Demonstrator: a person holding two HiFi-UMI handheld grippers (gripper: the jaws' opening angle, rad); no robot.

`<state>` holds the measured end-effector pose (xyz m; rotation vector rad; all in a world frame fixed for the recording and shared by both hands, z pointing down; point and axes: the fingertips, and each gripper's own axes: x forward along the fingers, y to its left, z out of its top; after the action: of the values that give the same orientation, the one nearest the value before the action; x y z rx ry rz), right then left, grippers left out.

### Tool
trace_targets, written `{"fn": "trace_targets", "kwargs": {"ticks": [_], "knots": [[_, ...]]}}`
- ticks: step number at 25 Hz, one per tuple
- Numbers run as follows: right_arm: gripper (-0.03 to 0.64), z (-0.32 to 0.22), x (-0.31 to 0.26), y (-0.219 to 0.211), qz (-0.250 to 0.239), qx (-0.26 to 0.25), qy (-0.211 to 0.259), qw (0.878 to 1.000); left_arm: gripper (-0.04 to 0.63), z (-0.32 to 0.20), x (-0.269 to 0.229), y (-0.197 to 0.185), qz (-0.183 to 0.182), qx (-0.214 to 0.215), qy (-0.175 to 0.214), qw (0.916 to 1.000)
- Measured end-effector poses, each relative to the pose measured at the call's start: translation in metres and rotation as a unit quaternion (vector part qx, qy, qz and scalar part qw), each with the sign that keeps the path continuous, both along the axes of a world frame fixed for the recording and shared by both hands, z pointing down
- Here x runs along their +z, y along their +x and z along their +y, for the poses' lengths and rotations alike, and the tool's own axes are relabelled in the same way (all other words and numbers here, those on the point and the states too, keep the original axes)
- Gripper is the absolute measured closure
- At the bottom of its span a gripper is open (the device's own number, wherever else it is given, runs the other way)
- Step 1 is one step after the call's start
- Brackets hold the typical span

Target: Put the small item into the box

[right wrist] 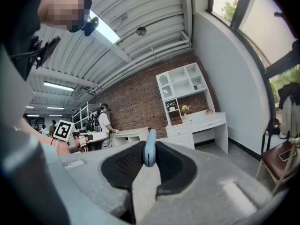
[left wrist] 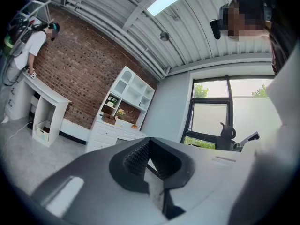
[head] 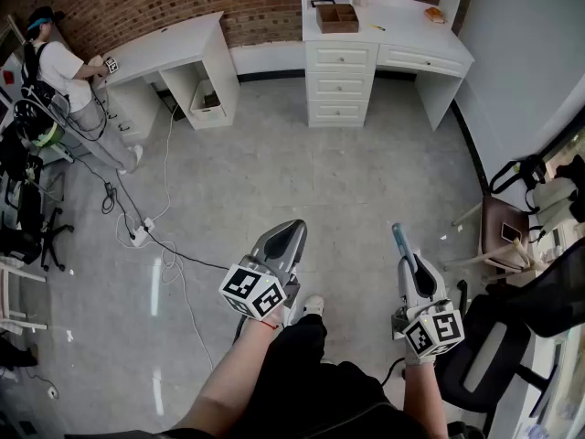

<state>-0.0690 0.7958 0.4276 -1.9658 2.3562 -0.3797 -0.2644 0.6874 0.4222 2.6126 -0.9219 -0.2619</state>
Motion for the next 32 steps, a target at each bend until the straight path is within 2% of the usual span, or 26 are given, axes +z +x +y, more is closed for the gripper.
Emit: {"fn": "trace_targets", "kwargs": {"ticks": [9,14,22,28,32], "knots": [[0.551,-0.076,0.008,0.008,0.008,0.009,0.001,1.000,0.594,-0.080,0.005,0.004,-0.021,-0.002,0.010,0.9997],[0.551,-0.108,0.008,0.014,0.029,0.019,0.000,0.999,0.594,-0.115,0.010,-0.002,-0.040,-0.016,0.020,0.9989],[0.549,-0.139,0.007,0.030,0.003,0.037,0.006,0.999,0.594,-0.148,0.014,-0.008,-0.046,-0.025,0.020,0.9984],[0.549,-0.166,0.010,0.048,-0.006,0.037,0.004,0.999,0.594,-0.168,0.022,0.006,-0.058,-0.026,0.021,0.9978],[0.549,-0.199,0.020,0.063,-0.007,0.033,0.007,0.999,0.594,-0.200,0.030,0.009,-0.059,-0.044,0.016,0.9972]]}}
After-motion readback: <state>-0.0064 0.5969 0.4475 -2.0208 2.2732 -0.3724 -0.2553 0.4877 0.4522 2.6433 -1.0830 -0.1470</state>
